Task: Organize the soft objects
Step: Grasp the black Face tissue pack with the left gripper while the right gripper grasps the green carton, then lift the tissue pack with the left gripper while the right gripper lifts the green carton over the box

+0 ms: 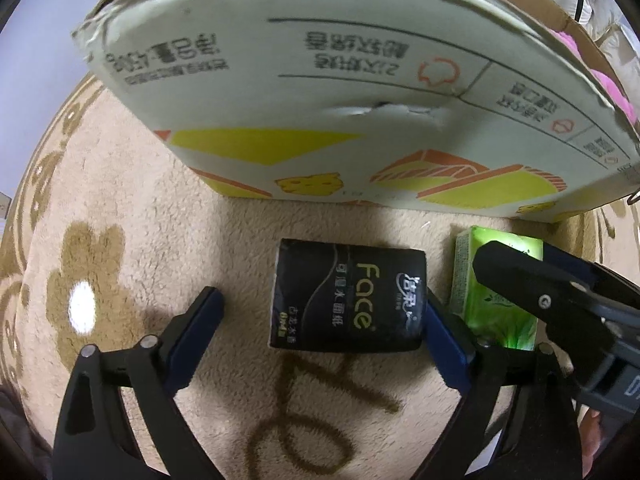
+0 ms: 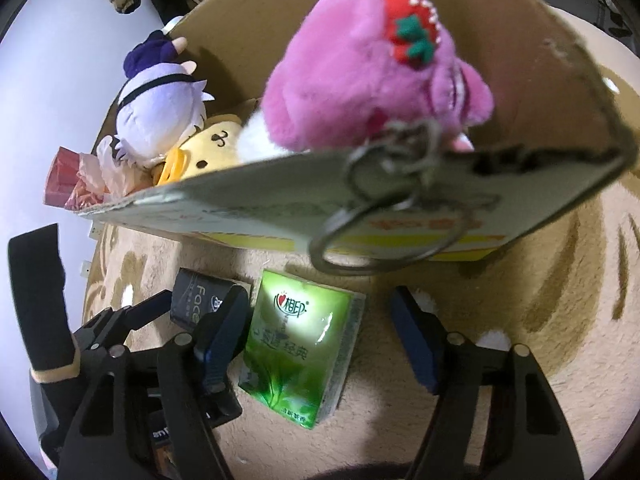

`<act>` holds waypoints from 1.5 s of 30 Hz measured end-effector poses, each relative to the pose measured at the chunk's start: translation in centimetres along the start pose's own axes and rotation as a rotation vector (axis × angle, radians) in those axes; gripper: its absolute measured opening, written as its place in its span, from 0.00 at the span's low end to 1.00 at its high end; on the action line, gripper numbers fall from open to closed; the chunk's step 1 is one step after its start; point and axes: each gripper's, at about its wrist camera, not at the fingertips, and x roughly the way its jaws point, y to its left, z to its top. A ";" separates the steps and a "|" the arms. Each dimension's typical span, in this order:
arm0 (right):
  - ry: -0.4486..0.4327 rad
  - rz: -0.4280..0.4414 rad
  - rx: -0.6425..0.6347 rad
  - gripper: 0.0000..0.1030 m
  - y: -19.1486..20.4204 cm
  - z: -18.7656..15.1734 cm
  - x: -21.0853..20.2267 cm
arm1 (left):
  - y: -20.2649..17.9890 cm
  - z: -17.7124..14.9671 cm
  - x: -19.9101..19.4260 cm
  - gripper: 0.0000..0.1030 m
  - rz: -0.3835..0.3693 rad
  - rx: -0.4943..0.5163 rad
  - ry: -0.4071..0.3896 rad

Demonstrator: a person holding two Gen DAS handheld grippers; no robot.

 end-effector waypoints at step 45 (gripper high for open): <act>-0.347 -0.040 -0.051 0.52 1.0 -3.7 -9.4 | -0.9 -5.4 -13.7 0.62 0.123 -0.017 -0.337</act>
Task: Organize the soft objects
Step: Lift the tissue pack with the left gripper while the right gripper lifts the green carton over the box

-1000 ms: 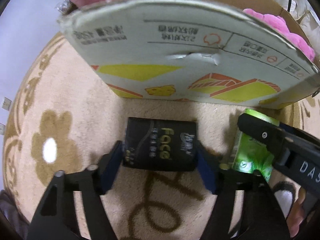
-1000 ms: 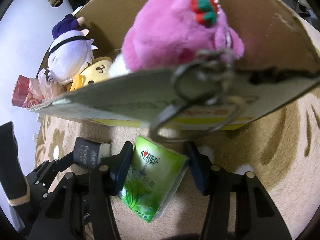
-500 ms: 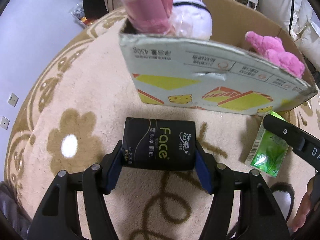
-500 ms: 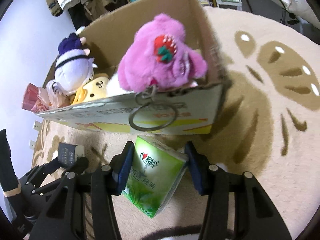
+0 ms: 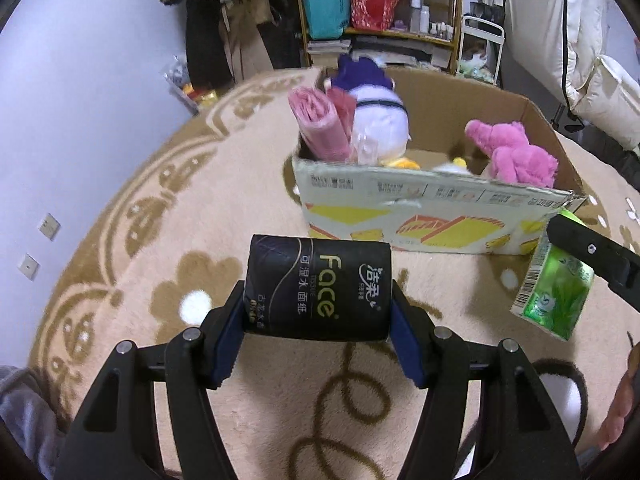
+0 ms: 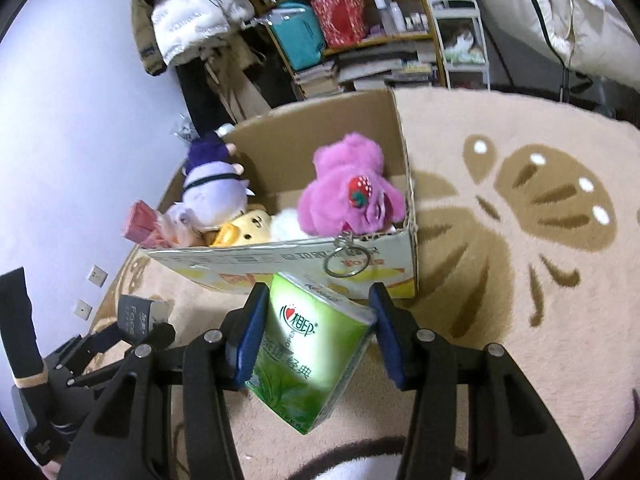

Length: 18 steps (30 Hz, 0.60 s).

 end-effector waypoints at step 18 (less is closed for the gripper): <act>-0.186 0.031 -0.064 0.52 1.5 2.5 -6.0 | 1.0 2.4 -4.4 0.62 0.020 0.067 -0.233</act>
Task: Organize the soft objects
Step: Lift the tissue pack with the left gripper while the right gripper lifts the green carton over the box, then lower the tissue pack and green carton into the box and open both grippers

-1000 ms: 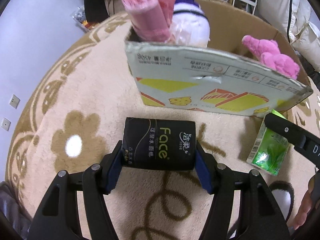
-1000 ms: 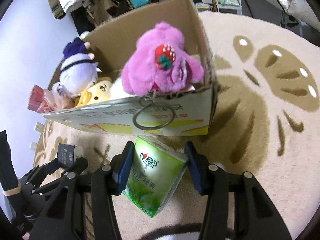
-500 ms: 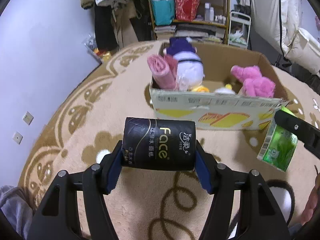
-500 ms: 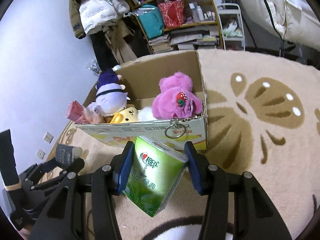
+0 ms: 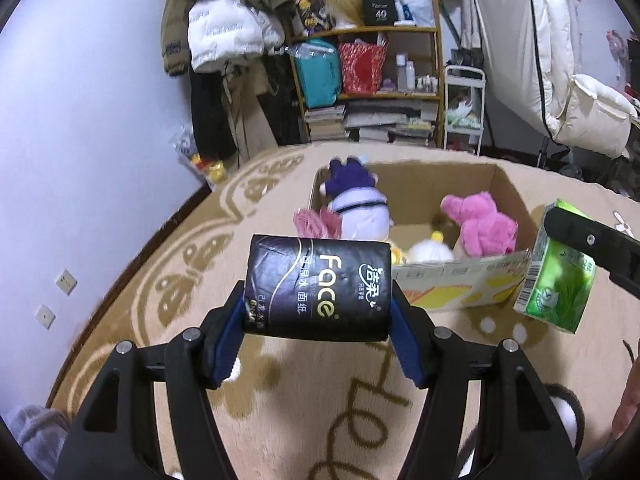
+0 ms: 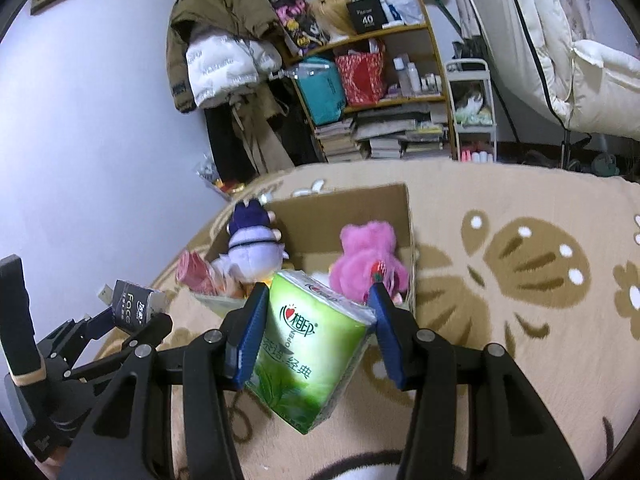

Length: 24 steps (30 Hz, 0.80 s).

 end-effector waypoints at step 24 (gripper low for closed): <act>-0.076 -0.007 0.039 0.53 -2.4 5.3 4.7 | -3.2 5.5 4.7 0.62 -0.018 0.032 -0.101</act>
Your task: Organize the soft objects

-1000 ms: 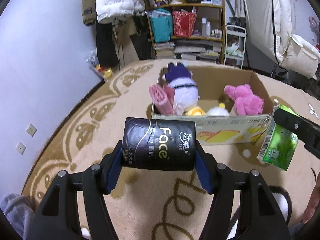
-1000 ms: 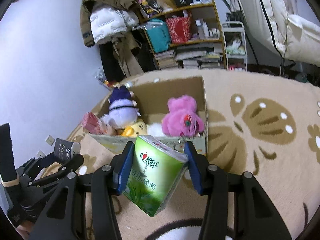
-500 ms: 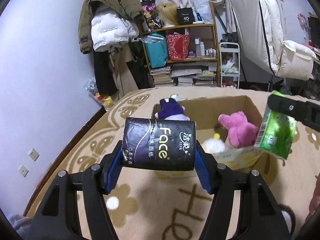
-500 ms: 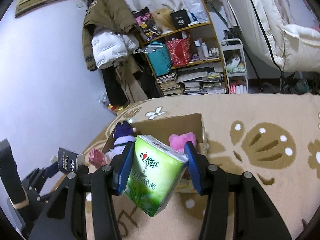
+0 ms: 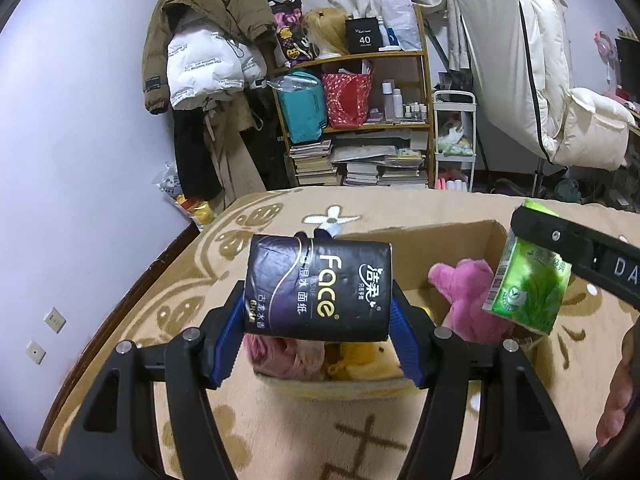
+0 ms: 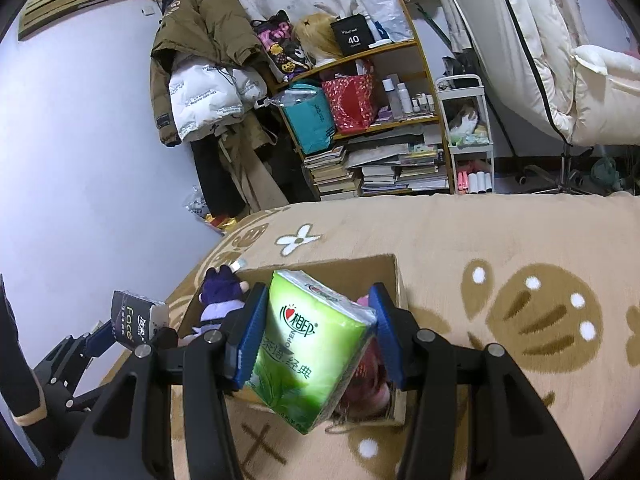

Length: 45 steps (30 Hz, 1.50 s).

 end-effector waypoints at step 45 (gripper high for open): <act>0.050 -0.012 0.066 1.00 -1.4 0.4 -0.7 | 3.1 0.4 -2.2 1.00 0.007 -0.092 0.025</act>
